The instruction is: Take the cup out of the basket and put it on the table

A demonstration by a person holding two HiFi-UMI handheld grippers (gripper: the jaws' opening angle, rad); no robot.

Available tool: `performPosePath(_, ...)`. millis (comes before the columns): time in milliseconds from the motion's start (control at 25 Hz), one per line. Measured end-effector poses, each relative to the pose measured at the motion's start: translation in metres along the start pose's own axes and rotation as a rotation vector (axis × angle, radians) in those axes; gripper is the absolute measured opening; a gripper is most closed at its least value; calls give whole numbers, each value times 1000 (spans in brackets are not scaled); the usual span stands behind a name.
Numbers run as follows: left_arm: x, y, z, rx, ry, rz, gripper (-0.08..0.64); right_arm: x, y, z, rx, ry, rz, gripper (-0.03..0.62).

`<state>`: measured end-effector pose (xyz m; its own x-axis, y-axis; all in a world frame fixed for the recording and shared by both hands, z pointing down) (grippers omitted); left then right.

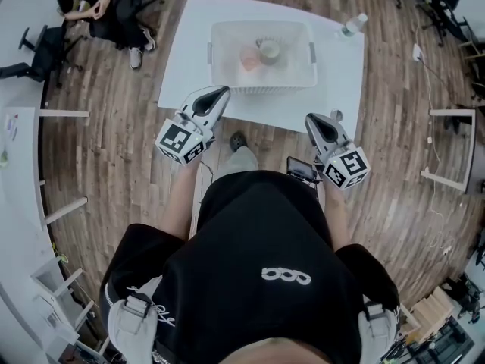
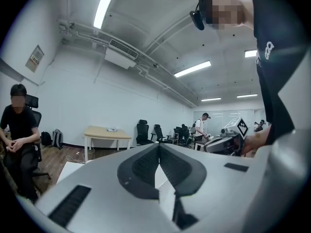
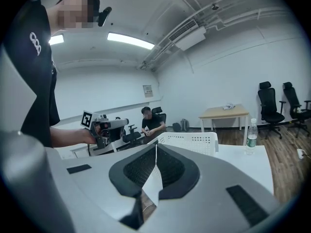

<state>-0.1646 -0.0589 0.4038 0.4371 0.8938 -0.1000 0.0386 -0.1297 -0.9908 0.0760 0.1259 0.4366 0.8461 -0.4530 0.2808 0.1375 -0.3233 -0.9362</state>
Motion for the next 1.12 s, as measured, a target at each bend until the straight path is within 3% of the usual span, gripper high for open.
performPosePath(280,-26,-4,-26,-15,-36,17,9,19,5,-28,-12,-32,-27,26)
performPosePath(520,-31,-4,-44,-27,6,22,9,45,15,-37,-7,-16,-27,26)
performPosePath(1120,5,2,-119,-82,135,-21,9,145,40,-25,9,146,-6,26)
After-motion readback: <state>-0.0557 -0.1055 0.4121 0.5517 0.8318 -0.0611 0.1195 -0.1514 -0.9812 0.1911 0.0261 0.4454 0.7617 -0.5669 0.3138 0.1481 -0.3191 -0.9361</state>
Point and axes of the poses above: the fingertips, and each gripper's own axes: z backward along the fingers, x to its right, y out of its top, the point moved 7 cm from there along z, backward along the fingers, and after that the axes turned 12 degrees about y, right-handed, at the moved point
